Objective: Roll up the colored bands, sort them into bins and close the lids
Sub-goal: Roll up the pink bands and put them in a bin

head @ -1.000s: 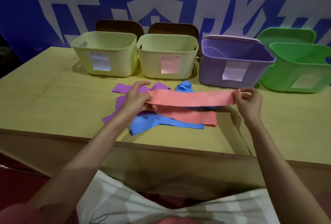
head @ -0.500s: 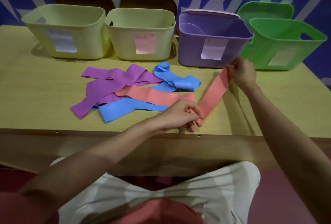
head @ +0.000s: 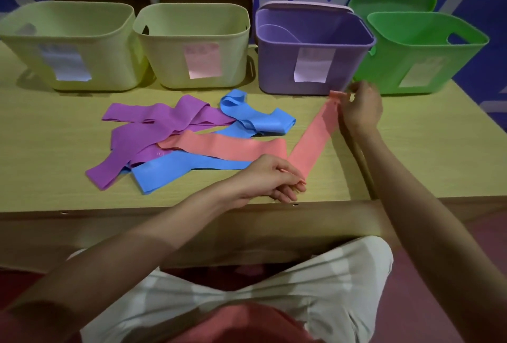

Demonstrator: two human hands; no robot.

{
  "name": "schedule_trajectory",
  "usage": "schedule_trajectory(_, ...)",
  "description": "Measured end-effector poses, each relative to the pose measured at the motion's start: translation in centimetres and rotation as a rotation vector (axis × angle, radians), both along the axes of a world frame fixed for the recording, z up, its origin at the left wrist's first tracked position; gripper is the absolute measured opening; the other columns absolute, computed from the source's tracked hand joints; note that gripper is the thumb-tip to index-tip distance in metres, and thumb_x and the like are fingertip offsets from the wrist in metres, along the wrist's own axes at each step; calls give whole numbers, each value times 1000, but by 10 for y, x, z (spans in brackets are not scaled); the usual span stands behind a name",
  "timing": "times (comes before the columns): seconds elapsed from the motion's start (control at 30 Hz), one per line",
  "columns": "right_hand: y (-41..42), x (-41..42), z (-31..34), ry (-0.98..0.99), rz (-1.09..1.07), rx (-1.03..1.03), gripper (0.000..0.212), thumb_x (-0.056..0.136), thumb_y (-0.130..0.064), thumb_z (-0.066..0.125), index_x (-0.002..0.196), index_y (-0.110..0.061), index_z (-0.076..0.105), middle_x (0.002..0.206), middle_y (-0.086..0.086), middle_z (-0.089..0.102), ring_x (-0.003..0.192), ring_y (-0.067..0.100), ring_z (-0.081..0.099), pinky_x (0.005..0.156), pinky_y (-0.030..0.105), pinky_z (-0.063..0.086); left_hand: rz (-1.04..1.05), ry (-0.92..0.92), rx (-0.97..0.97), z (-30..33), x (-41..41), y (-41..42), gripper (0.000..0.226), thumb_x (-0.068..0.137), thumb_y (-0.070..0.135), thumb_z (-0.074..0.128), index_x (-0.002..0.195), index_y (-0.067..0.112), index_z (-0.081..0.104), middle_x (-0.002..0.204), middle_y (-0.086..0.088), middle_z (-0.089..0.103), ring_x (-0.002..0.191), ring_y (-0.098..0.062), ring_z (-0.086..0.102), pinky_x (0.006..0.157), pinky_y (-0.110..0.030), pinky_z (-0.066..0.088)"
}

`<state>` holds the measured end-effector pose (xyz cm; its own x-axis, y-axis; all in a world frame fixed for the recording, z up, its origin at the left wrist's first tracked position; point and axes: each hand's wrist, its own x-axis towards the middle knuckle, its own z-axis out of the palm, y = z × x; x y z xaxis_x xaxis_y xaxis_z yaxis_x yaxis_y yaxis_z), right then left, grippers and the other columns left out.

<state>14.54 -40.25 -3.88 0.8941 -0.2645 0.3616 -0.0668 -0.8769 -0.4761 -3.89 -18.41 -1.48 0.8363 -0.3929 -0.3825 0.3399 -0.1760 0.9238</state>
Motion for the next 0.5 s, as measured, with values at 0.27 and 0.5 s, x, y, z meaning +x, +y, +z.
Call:
schedule_trajectory(0.27, 13, -132, -3, 33, 478, 410, 17, 93, -3, 55, 103, -6, 67, 93, 2, 71, 85, 5, 67, 78, 18, 52, -29, 33, -6, 2, 1, 3, 15, 95, 5, 56, 104, -2, 65, 92, -13, 71, 66, -14, 64, 61, -21, 54)
schedule_trajectory(0.5, 23, -167, -10, 146, 646, 357, 25, 95, 5, 45, 108, -4, 65, 98, 7, 72, 95, 9, 66, 87, 15, 46, -50, -53, 44, 6, -2, 6, 16, 93, 4, 56, 104, -2, 67, 96, -19, 70, 66, -15, 61, 55, -23, 48)
